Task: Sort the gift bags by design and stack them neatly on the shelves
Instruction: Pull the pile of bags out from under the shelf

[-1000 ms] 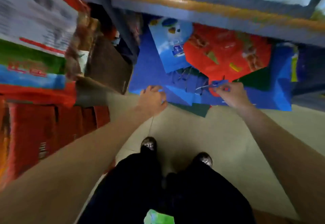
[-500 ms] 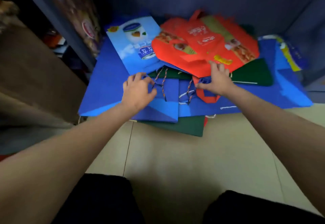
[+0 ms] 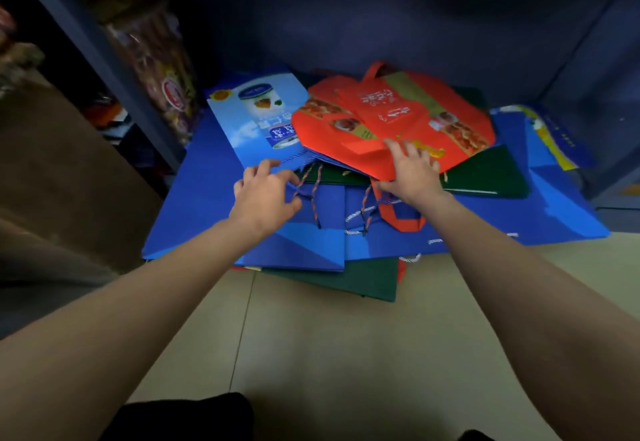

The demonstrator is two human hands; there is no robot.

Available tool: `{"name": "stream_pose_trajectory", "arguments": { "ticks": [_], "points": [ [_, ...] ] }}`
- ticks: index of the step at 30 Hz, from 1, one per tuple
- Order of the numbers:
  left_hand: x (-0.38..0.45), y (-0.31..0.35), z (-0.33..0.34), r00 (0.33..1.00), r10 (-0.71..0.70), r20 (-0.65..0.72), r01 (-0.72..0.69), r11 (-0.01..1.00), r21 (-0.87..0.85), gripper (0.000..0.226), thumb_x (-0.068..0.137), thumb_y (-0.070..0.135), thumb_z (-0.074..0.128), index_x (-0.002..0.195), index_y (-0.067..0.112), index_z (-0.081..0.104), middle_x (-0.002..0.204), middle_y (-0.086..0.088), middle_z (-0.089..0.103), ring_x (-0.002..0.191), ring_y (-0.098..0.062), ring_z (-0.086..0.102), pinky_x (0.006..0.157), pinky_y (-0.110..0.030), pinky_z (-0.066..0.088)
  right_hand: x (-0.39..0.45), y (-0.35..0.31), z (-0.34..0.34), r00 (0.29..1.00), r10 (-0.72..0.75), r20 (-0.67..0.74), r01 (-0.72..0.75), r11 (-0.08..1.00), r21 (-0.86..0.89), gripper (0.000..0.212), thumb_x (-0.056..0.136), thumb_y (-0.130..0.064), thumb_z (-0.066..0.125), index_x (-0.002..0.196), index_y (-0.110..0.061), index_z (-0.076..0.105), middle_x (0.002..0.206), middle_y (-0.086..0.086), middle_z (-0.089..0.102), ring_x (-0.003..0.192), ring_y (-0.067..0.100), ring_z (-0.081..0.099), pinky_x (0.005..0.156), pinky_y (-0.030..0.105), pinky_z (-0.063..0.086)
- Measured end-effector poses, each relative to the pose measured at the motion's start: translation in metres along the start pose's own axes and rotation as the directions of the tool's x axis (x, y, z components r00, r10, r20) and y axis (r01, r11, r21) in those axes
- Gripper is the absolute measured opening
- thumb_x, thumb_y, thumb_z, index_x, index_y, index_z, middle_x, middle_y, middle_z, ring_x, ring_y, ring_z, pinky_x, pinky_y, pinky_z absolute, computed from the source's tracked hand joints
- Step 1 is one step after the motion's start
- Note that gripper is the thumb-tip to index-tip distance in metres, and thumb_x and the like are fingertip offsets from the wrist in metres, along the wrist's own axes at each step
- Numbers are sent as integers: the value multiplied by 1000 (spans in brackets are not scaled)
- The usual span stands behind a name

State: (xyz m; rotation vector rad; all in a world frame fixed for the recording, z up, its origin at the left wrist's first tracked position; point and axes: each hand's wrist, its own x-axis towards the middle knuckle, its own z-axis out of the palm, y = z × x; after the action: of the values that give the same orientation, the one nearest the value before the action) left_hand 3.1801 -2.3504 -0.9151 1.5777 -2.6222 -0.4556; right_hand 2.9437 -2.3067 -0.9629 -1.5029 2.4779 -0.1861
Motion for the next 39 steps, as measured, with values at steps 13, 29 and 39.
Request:
{"name": "stream_pose_trajectory", "arguments": {
  "ticks": [13, 29, 39],
  "points": [
    [-12, 39, -19, 970, 241, 37, -243, 957, 157, 54, 90, 31, 54, 140, 21, 36, 150, -9, 23, 132, -32, 27, 102, -48, 30, -90, 43, -47, 879, -406, 249, 451, 878, -162, 37, 92, -35, 54, 126, -21, 54, 113, 8, 64, 105, 30, 58, 84, 35, 43],
    [24, 38, 44, 882, 175, 439, -392, 788, 474, 71, 92, 36, 54, 147, 38, 10, 156, -7, -11, 142, -38, -4, 106, -60, 21, -38, 86, 27, 933, -46, 358, 149, 952, -267, 116, 72, -46, 74, 145, -38, -17, 153, 16, 5, 137, 43, 17, 108, 53, 24],
    [53, -1, 15, 946, 304, 112, -295, 665, 686, 49, 92, 5, 44, 136, 25, 40, 137, -1, 45, 133, -26, 34, 107, -41, 28, -79, 138, -81, 948, -106, -299, 107, 994, -14, 84, 85, 7, 45, 146, -40, 11, 96, 32, 63, 84, 47, 58, 73, 39, 49]
  ]
}}
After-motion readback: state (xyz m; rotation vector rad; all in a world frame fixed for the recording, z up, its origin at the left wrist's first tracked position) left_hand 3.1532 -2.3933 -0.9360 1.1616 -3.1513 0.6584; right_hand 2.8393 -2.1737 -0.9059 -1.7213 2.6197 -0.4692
